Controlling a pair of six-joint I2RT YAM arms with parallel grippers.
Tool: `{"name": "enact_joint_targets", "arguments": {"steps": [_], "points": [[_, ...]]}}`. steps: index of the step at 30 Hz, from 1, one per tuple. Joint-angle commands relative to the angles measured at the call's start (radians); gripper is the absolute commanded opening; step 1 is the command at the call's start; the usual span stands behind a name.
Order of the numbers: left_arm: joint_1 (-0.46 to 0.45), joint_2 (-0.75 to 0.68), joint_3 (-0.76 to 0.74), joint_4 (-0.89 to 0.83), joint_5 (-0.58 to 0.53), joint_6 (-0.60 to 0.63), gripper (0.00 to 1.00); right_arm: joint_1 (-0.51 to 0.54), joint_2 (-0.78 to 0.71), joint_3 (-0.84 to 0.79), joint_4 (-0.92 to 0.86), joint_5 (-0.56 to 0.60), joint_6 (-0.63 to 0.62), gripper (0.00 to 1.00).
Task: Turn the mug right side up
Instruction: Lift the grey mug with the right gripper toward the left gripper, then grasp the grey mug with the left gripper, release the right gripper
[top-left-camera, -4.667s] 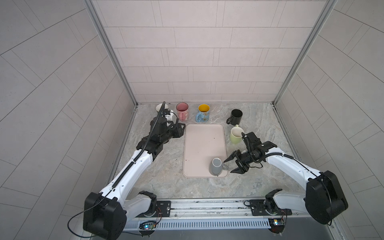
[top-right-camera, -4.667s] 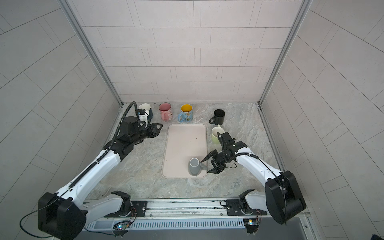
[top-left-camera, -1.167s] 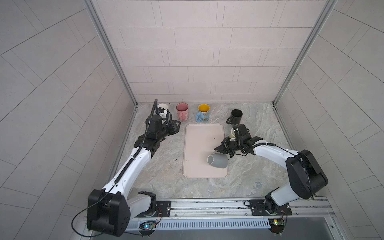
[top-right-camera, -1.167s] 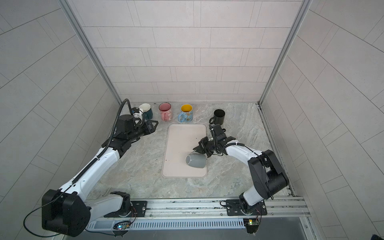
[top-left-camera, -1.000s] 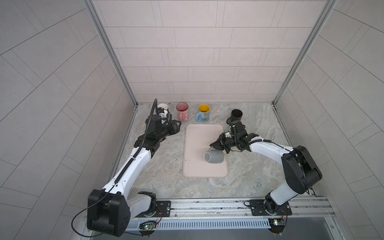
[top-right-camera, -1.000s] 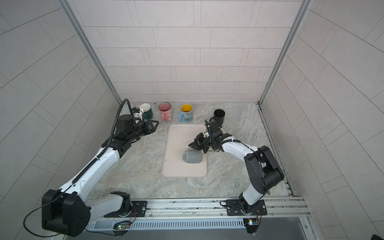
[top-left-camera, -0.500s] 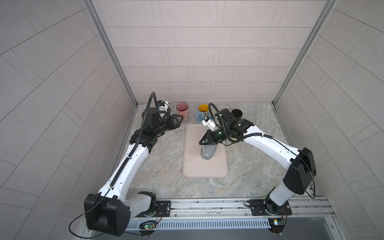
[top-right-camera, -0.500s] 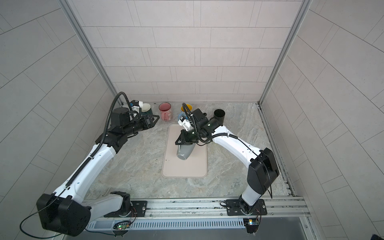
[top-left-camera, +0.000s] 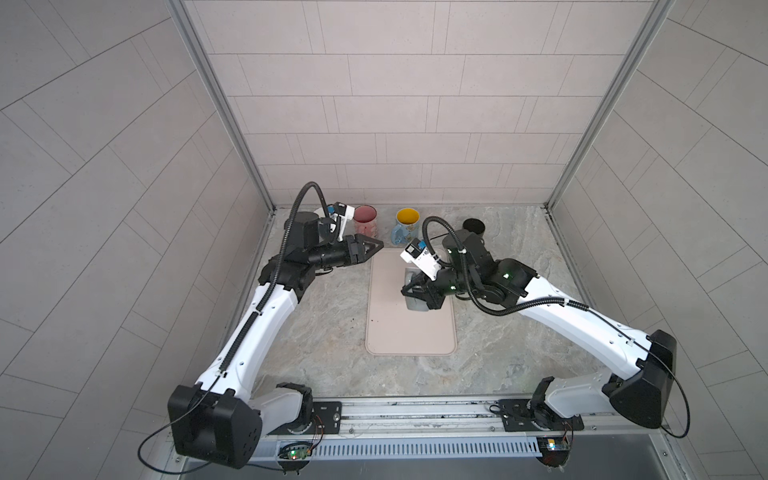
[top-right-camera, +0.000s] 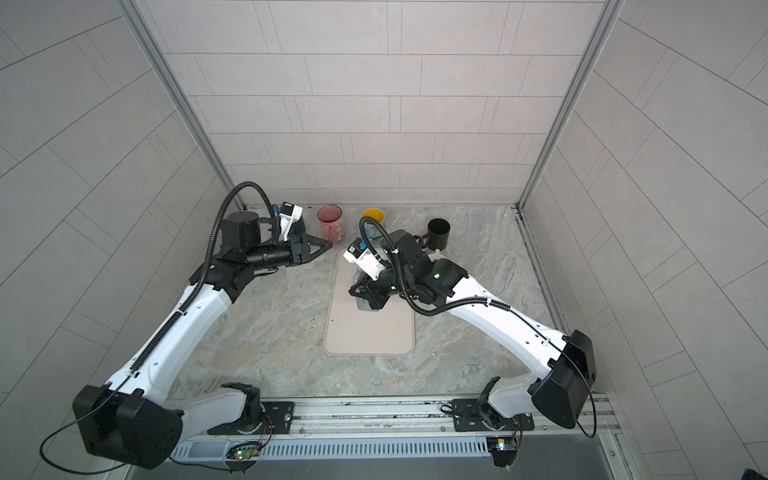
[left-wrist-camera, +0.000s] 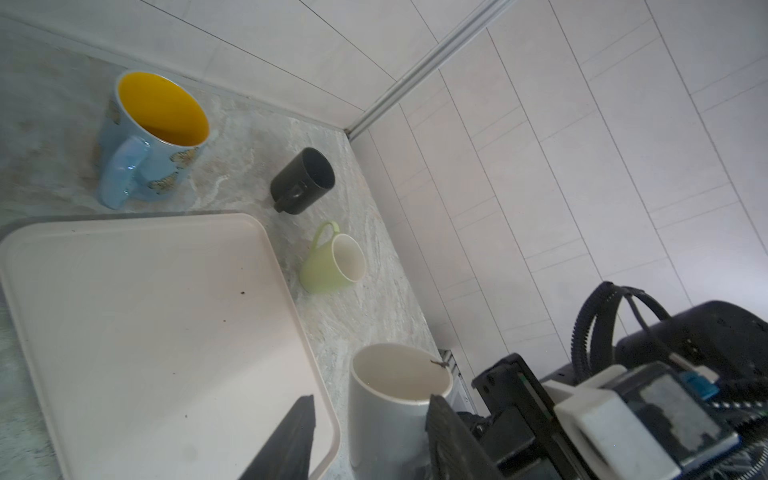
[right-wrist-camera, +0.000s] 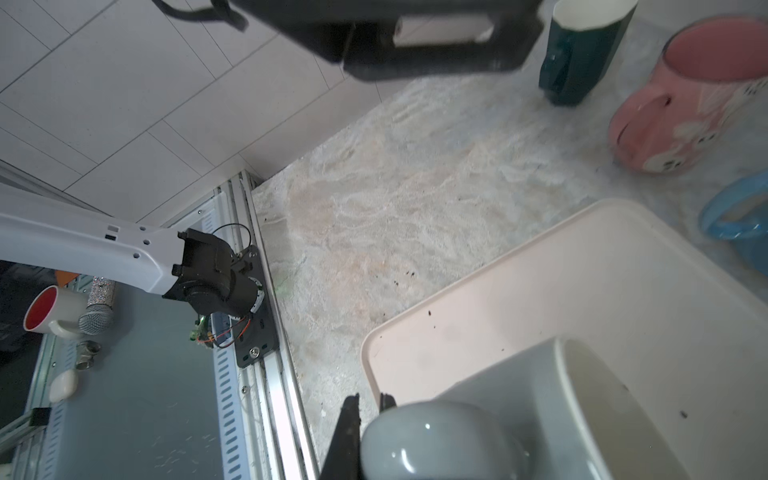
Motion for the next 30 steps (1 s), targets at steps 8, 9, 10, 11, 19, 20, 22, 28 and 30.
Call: {"name": "enact_joint_targets", "arguments": {"steps": [8, 9, 10, 11, 19, 20, 22, 28, 30], "points": [[-0.054, -0.022, -0.087, 0.390, 0.300, -0.311, 0.48, 0.017, -0.002, 0.050, 0.090, -0.045, -0.202, 0.00], [-0.061, -0.017, -0.086, 0.389, 0.312, -0.315, 0.48, 0.018, -0.001, 0.055, 0.090, -0.045, -0.210, 0.00], [-0.068, -0.014, -0.086, 0.388, 0.323, -0.319, 0.47, 0.018, 0.003, 0.058, 0.092, -0.050, -0.218, 0.00], [-0.072, -0.012, -0.089, 0.388, 0.331, -0.324, 0.46, 0.018, 0.002, 0.063, 0.092, -0.051, -0.224, 0.00], [-0.117, -0.011, -0.107, 0.363, 0.372, -0.332, 0.43, 0.019, 0.015, 0.077, 0.112, -0.031, -0.265, 0.00], [-0.118, -0.014, -0.110, 0.355, 0.371, -0.330, 0.43, 0.018, 0.017, 0.079, 0.114, -0.031, -0.269, 0.00], [-0.119, -0.016, -0.110, 0.316, 0.363, -0.306, 0.43, 0.019, 0.020, 0.082, 0.119, -0.032, -0.271, 0.00], [-0.119, -0.016, -0.079, 0.104, 0.334, -0.151, 0.43, 0.017, 0.021, 0.090, 0.115, -0.021, -0.288, 0.00], [-0.120, -0.015, -0.060, 0.004, 0.318, -0.065, 0.43, 0.017, 0.019, 0.093, 0.111, -0.015, -0.296, 0.00]]}}
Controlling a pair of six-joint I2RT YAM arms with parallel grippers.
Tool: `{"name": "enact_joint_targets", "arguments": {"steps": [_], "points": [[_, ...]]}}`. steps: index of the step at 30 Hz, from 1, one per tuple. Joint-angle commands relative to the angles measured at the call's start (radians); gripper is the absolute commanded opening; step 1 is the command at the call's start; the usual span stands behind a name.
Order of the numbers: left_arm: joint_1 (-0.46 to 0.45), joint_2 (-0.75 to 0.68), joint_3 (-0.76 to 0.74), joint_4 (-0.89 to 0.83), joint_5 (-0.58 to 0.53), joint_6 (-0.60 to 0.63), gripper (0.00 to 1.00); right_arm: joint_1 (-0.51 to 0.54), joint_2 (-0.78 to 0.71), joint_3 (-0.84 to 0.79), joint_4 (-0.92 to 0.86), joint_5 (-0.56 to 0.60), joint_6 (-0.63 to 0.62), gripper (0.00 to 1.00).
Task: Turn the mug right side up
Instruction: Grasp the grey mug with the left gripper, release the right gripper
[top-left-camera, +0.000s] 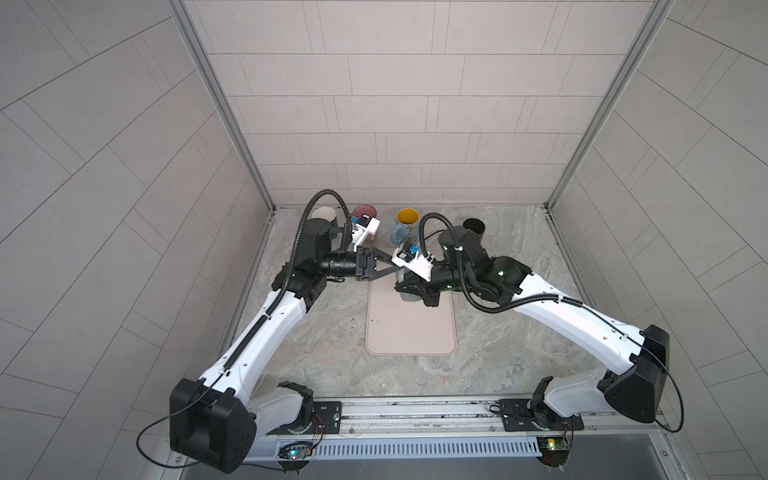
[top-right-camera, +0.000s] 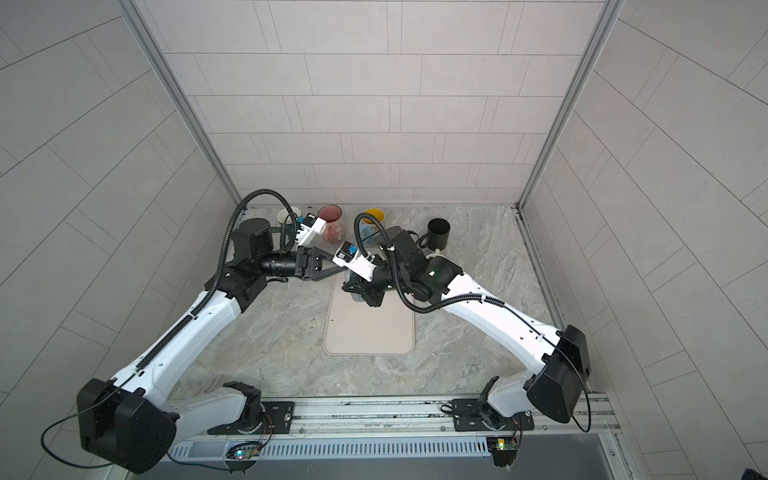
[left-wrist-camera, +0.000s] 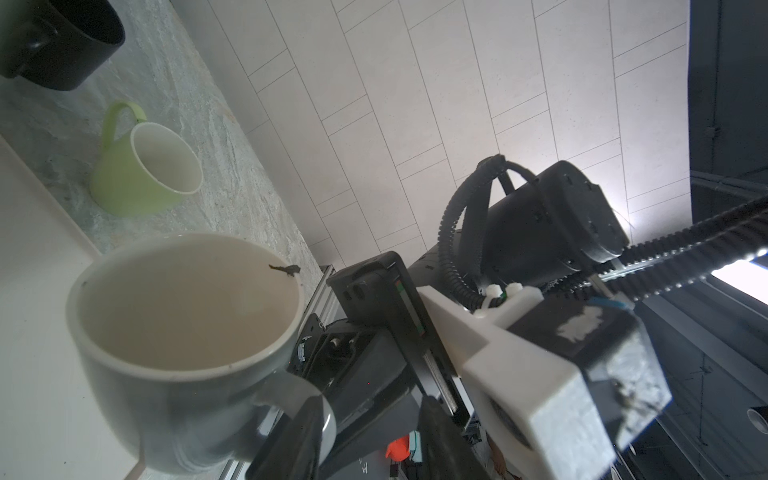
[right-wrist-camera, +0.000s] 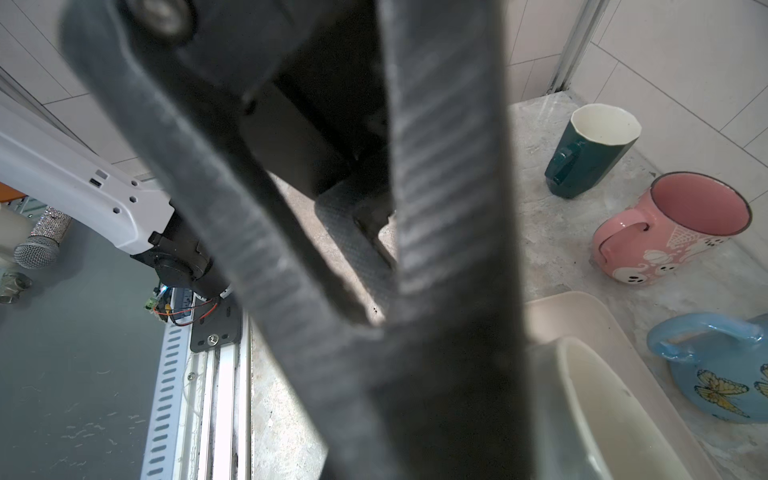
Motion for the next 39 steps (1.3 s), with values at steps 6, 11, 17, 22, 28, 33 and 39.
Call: {"name": "enact_joint_targets", "arguments": {"steps": [6, 11, 17, 22, 28, 33, 39], "points": [[-0.007, 0.011, 0.063, -0.324, -0.041, 0.239, 0.43, 0.002, -0.021, 0.063, 0.099, -0.007, -0.057, 0.00], [-0.017, 0.028, 0.085, -0.318, -0.067, 0.233, 0.43, 0.003, -0.010, 0.064, 0.117, -0.036, -0.036, 0.00], [-0.027, 0.042, 0.110, -0.314, -0.070, 0.228, 0.43, 0.006, 0.014, 0.071, 0.101, -0.031, -0.033, 0.00], [-0.033, 0.048, 0.108, -0.316, -0.075, 0.220, 0.43, 0.011, 0.031, 0.088, 0.069, -0.008, -0.043, 0.00], [-0.036, 0.067, 0.121, -0.351, -0.090, 0.230, 0.41, 0.039, 0.054, 0.121, 0.010, 0.032, -0.080, 0.00], [-0.037, 0.090, 0.148, -0.427, -0.118, 0.285, 0.39, 0.052, 0.061, 0.122, 0.000, 0.024, -0.086, 0.00], [-0.041, 0.094, 0.148, -0.426, -0.120, 0.280, 0.37, 0.060, 0.065, 0.120, 0.000, 0.036, -0.087, 0.00]]}}
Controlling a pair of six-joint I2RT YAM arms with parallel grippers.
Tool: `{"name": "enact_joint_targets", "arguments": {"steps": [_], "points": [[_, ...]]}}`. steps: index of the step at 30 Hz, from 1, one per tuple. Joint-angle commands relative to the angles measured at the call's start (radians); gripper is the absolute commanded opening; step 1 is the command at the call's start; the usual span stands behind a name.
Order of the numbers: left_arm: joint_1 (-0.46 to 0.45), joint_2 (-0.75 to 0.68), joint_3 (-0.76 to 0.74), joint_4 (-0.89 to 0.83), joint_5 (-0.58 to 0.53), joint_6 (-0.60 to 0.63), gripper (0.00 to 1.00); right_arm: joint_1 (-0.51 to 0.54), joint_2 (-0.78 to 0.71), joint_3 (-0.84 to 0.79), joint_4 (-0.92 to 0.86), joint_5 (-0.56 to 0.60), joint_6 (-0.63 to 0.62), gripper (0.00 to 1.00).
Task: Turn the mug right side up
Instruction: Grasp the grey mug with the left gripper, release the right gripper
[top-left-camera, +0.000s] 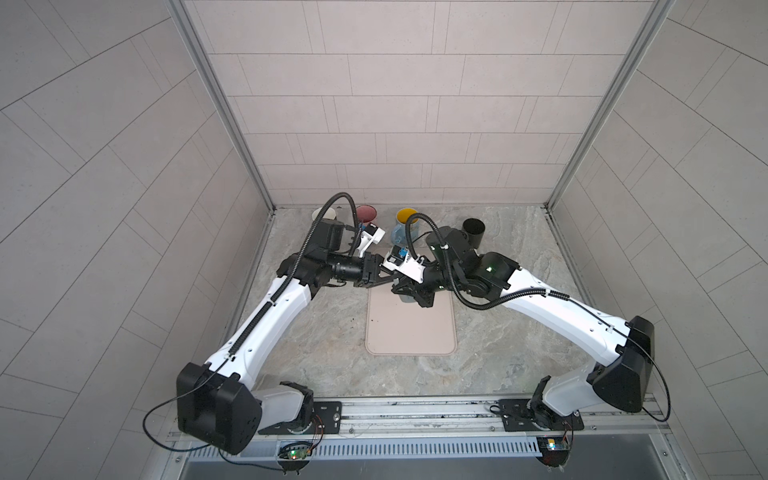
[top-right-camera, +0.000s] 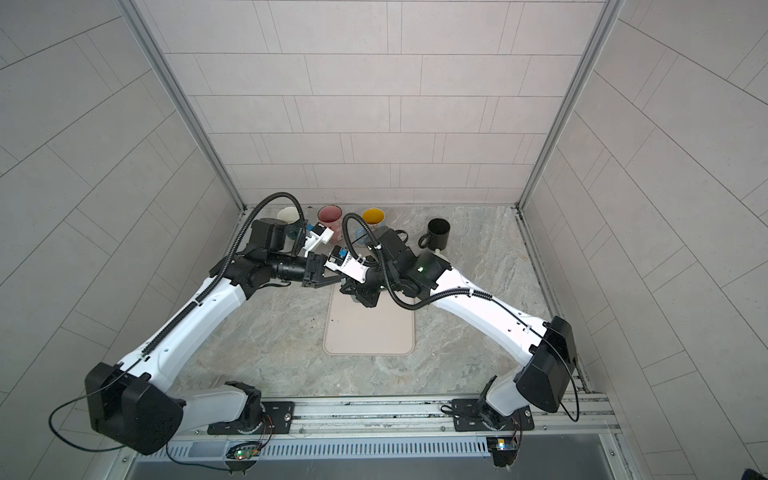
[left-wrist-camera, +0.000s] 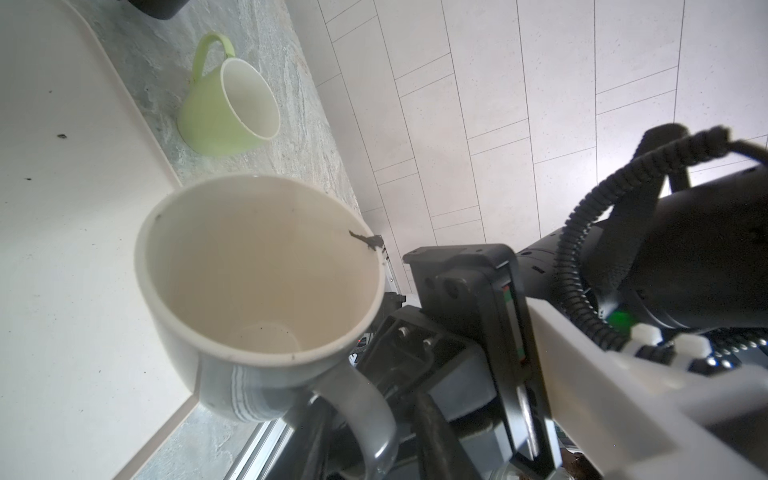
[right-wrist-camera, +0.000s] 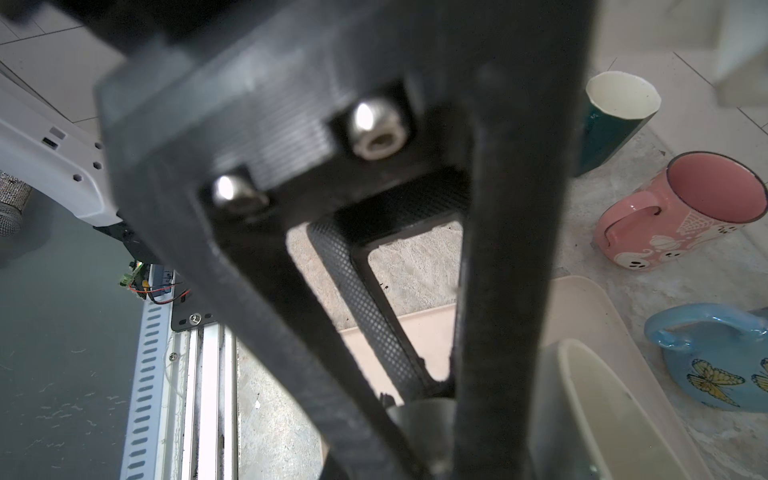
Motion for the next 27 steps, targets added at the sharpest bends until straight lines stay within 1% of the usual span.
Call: {"name": "enact_joint_targets", "arguments": {"steps": [1, 9, 12, 16, 18, 27], "points": [[-0.017, 0.003, 0.024, -0.010, -0.010, 0.025, 0.37, 0.024, -0.012, 0.043, 0.084, -0.024, -0.041, 0.00], [-0.028, 0.016, 0.017, -0.051, -0.002, 0.044, 0.36, 0.024, 0.009, 0.075, 0.064, -0.033, -0.050, 0.00], [-0.037, 0.036, 0.041, -0.148, -0.009, 0.115, 0.35, 0.026, 0.021, 0.097, 0.034, -0.034, -0.066, 0.00], [-0.039, 0.063, 0.075, -0.292, -0.045, 0.218, 0.35, 0.030, 0.036, 0.123, -0.007, -0.023, -0.089, 0.00], [-0.041, 0.075, 0.082, -0.335, -0.065, 0.246, 0.34, 0.034, 0.043, 0.134, -0.021, -0.017, -0.099, 0.00], [-0.048, 0.091, 0.061, -0.355, -0.107, 0.258, 0.32, 0.049, 0.057, 0.150, -0.036, 0.014, -0.116, 0.00]]}}
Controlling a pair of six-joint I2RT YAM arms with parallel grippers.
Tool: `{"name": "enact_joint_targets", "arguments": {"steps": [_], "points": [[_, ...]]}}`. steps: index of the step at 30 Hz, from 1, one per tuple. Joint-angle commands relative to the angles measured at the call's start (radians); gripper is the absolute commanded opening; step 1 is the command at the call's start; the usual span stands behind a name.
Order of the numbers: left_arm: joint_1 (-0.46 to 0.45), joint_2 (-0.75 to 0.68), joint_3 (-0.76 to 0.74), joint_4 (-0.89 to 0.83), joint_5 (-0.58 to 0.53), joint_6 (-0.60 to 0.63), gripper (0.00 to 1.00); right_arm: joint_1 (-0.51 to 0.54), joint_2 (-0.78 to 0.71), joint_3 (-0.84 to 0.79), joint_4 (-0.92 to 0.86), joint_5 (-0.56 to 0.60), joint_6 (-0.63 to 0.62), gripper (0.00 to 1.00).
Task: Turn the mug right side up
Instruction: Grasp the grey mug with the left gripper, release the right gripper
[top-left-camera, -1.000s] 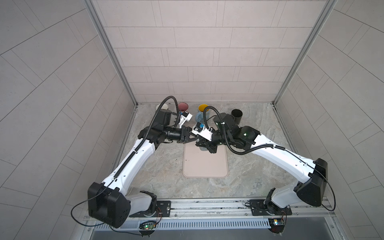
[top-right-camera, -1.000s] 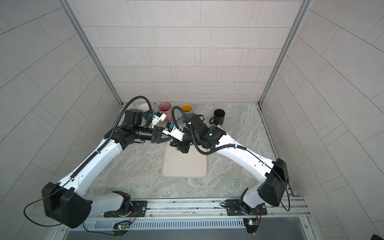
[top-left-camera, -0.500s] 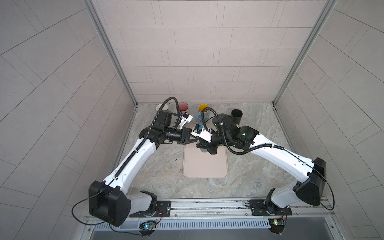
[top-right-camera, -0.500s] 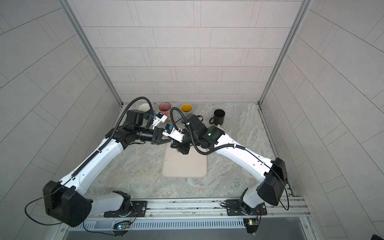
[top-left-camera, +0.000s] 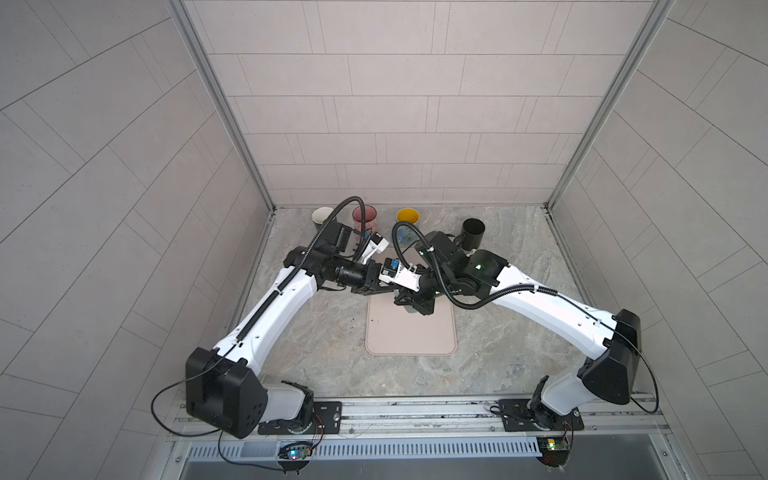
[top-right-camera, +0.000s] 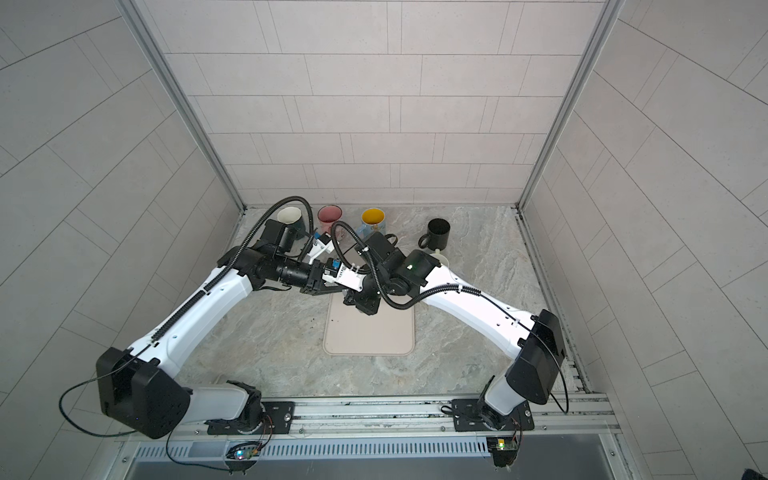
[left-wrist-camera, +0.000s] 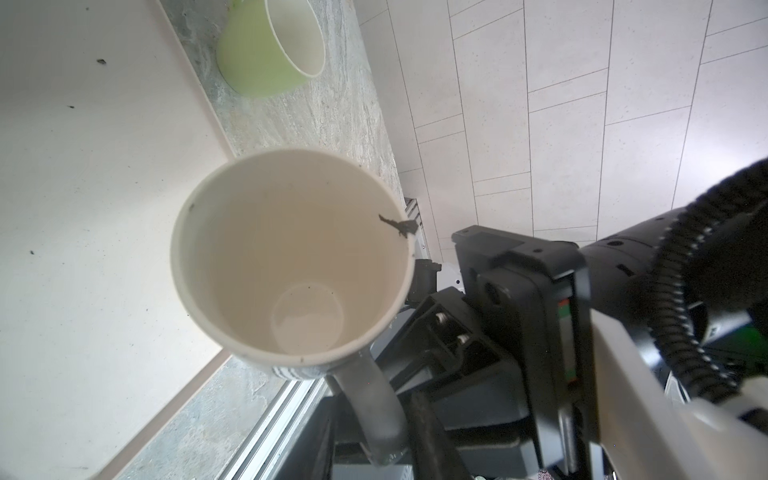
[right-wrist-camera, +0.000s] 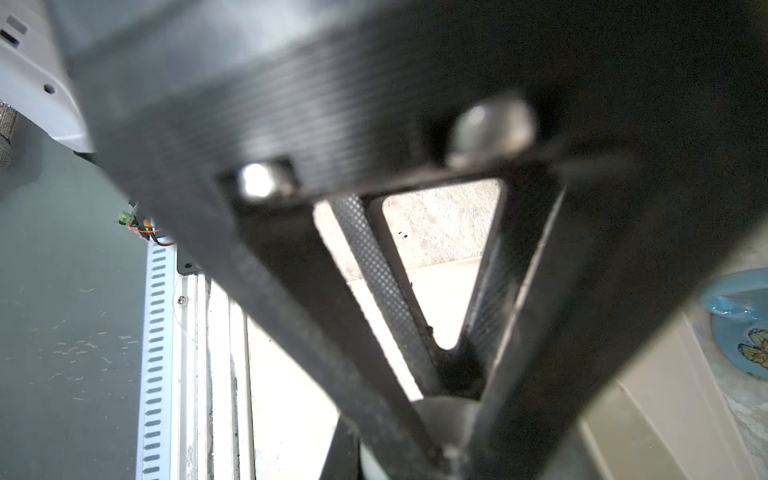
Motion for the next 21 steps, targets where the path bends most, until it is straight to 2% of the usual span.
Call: {"name": "enact_joint_targets", "arguments": {"steps": [1, 16, 21], "points": [[-0.027, 0.018, -0.015, -0.062, -0.037, 0.036, 0.33, 0.018, -0.010, 0.081, 0.147, -0.016, -0.048, 0.00], [-0.051, 0.074, -0.025, -0.106, -0.065, 0.071, 0.27, 0.039, 0.025, 0.113, 0.107, -0.018, -0.083, 0.00], [-0.057, 0.090, -0.033, -0.114, -0.063, 0.078, 0.20, 0.046, 0.037, 0.124, 0.098, -0.005, -0.096, 0.00]]}}
